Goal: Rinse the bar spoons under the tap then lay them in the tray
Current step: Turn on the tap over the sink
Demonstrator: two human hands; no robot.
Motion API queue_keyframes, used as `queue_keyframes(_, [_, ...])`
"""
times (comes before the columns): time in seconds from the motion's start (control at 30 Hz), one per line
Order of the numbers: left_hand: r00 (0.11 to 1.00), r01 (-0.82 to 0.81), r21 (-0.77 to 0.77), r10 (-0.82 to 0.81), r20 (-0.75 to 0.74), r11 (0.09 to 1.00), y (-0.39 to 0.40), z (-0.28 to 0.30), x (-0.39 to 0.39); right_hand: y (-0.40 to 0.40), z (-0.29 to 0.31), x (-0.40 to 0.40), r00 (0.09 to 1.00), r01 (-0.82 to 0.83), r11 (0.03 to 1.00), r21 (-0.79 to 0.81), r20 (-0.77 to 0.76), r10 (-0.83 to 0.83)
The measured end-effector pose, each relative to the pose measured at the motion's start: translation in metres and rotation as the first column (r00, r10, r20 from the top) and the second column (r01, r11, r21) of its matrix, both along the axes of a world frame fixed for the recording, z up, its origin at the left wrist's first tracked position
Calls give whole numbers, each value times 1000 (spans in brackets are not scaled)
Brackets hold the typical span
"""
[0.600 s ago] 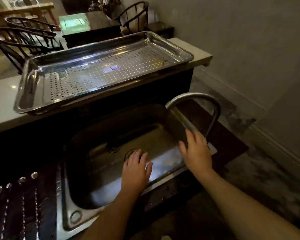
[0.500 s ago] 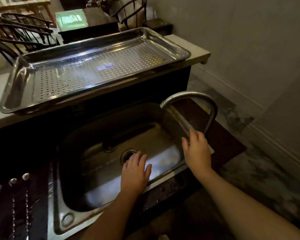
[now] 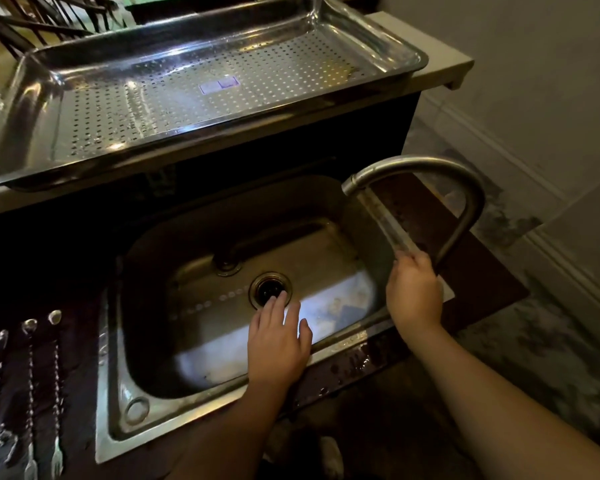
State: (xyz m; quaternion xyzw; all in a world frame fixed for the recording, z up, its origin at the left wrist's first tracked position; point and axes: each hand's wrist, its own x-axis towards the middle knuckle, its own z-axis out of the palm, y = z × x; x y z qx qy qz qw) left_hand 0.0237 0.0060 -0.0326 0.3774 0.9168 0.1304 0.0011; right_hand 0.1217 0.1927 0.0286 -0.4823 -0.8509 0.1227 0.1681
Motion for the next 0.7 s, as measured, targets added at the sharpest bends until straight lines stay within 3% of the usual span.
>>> queue_keyframes(0.1, [1000, 0, 24, 1, -23, 1000, 0, -2, 0, 6, 0, -2, 1000, -8, 1000, 8, 16, 8])
queue_keyframes(0.3, [1000, -15, 37, 16, -13, 999, -2, -3, 0, 1, -2, -2, 989, 53, 999, -7, -135, -53])
queue_keyframes(0.5, [998, -45, 33, 44, 37, 998, -1, -4, 0, 13, 5, -3, 998, -31, 999, -11, 53, 32])
queue_keyframes(0.7, [998, -52, 33, 51, 42, 998, -2, -4, 1, 19, 14, -15, 988, 10, 998, -60, 155, -1])
